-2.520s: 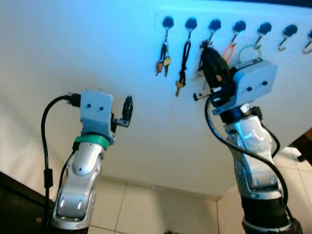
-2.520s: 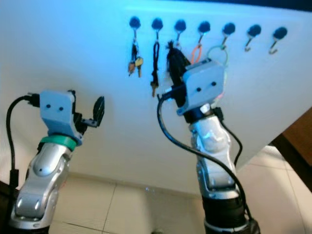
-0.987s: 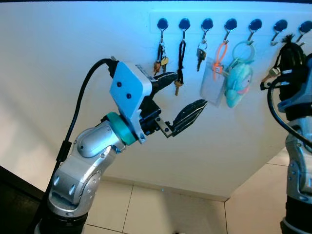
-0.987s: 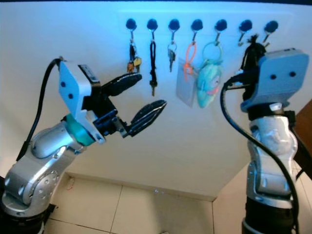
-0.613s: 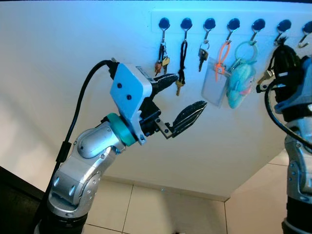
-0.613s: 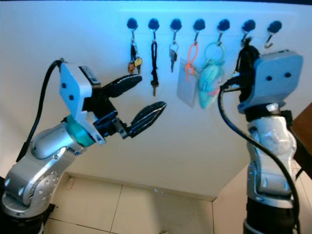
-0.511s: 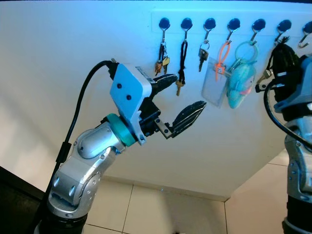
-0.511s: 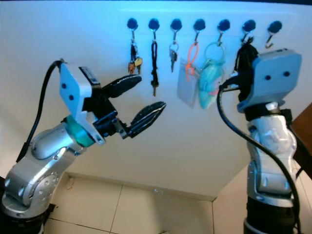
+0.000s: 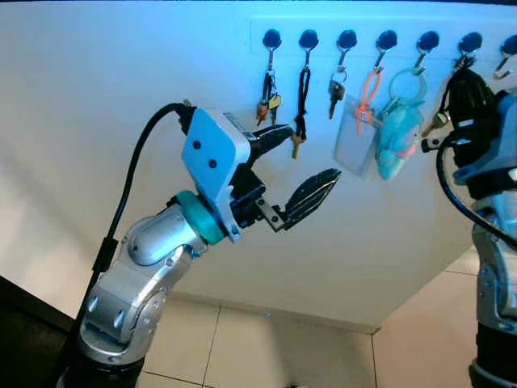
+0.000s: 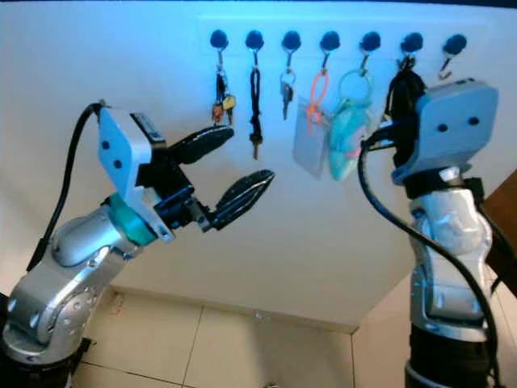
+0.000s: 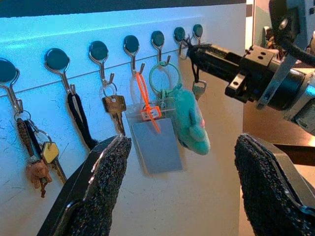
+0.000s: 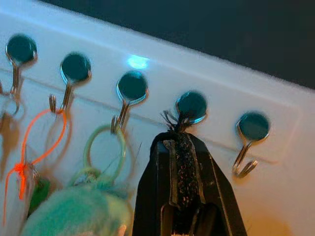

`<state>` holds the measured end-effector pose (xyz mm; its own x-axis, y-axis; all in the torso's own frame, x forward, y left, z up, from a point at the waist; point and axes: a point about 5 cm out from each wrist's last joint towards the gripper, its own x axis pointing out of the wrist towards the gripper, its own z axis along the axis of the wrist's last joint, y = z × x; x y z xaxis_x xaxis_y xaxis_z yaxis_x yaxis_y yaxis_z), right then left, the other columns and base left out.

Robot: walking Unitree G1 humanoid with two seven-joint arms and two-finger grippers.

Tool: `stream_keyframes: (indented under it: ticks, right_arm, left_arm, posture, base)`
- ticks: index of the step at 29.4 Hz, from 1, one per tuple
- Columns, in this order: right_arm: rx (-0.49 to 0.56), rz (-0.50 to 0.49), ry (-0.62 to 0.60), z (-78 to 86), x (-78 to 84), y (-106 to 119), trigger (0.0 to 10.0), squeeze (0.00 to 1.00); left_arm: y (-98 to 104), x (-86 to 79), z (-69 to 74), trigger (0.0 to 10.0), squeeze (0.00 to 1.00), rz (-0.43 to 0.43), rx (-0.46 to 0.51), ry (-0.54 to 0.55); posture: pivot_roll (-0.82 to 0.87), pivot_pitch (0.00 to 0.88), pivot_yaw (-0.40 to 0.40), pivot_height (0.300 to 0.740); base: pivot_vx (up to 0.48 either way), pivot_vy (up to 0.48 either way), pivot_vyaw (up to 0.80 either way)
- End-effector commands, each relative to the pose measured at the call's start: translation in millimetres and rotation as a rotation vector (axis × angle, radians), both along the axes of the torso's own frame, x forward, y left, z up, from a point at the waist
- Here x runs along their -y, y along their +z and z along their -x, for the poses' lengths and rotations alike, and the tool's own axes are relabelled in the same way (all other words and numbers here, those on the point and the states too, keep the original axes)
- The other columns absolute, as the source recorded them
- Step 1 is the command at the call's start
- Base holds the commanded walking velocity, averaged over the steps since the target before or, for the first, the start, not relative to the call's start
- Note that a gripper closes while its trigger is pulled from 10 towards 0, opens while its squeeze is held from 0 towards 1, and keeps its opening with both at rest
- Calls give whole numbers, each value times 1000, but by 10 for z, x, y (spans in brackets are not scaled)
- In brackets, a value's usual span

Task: Hang keys on a hook

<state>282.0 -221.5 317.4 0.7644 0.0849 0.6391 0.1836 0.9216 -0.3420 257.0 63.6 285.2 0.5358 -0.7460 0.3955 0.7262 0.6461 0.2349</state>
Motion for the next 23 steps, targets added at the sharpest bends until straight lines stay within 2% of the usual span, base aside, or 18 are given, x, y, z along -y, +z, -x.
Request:
stream_keyframes:
  ticks: [1,6,14,23]
  right_arm:
    - [46,19,5,46,-44,64,10000,0]
    - [121,43,-74,141,26,146,10000,0]
    - [128,56,-114,150,91,172,10000,0]
    - [81,85,-130,-25,167,194,10000,0]
  left_arm:
    - [-12,3,32,10000,0,-2,-4,-11]
    - [-15,2,30,10000,0,-1,-9,-15]
    - [-15,8,27,10000,0,-2,-10,-19]
    - [-14,5,28,10000,0,-2,-13,-11]
  posture:
    - [-216,77,132,740]
    - [-221,82,143,740]
    - [-222,82,147,740]
    - [-203,89,139,740]
  base:
    - [0,0,0]
    - [0,0,0]
    - [0,0,0]
    - [0,0,0]
